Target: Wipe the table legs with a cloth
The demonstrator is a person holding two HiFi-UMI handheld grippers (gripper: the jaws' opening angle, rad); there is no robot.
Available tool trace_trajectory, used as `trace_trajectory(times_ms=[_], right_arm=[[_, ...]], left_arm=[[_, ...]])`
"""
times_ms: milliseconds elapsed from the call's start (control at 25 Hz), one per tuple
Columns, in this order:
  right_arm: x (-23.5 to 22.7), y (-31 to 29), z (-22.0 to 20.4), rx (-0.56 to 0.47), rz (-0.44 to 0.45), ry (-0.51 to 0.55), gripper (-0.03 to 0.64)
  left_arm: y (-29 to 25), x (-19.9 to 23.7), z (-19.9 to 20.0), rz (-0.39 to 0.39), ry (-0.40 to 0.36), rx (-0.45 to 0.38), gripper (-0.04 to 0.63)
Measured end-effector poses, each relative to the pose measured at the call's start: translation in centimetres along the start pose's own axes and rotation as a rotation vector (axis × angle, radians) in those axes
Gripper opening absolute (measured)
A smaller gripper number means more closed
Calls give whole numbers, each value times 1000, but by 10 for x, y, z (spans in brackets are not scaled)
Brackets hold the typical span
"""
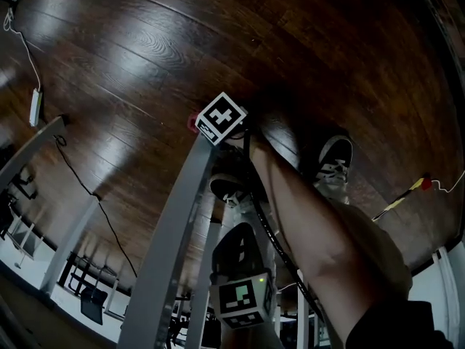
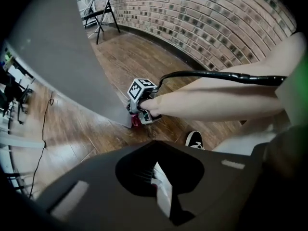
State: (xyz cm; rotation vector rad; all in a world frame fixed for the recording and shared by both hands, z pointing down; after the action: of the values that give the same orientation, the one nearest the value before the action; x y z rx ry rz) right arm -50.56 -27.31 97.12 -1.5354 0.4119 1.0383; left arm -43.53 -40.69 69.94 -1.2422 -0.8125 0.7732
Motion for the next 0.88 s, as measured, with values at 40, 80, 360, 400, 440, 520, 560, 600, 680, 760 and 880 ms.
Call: trace_trajectory(times_ms=[40,80,360,400,440,520,560,600,680,760,880], right_arm=[[6,4,0,6,14,19,58],[13,8,-1,7,28,28,58],[64,58,-10,-28,152,60,58],[73,68,-11,-32,174,71,58],[82,78,-12,-33,194,85,58],[103,98,-15,-29,225,119,58],[117,107,-17,-24,237,137,58],[131,116,-18,-18,246,154,58],[159,135,-19,-3,260,188,58],[186,156,-19,9,272,223,57],[224,190,-22,17,298,266,57]], left_arm=[[1,1,-2,1,7,2,2],[3,1,-4,0,9,6,2],[21,-13,0,-20,-33,8,2],[24,-16,2,-20,-35,4,2],[27,-18,3,-21,-36,2,2],[33,-22,2,-24,-29,5,2],[37,-22,0,-29,-12,11,2],[42,-21,-2,-34,13,19,2],[55,-17,-7,-45,79,37,2],[69,-17,-10,-64,142,47,2],[92,-18,-14,-84,184,51,2]])
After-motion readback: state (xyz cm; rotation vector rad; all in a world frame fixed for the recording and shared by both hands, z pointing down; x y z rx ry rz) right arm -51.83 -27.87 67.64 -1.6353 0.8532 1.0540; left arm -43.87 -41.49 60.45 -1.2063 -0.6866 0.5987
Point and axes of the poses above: the fingertips, and each gripper's own axes: y backward along the fingers, x to its left, z out of its top, the point moved 5 cm from there along y, backward along the fingers, and after that the axes turned 13 degrees about x, right-handed, at the moved point
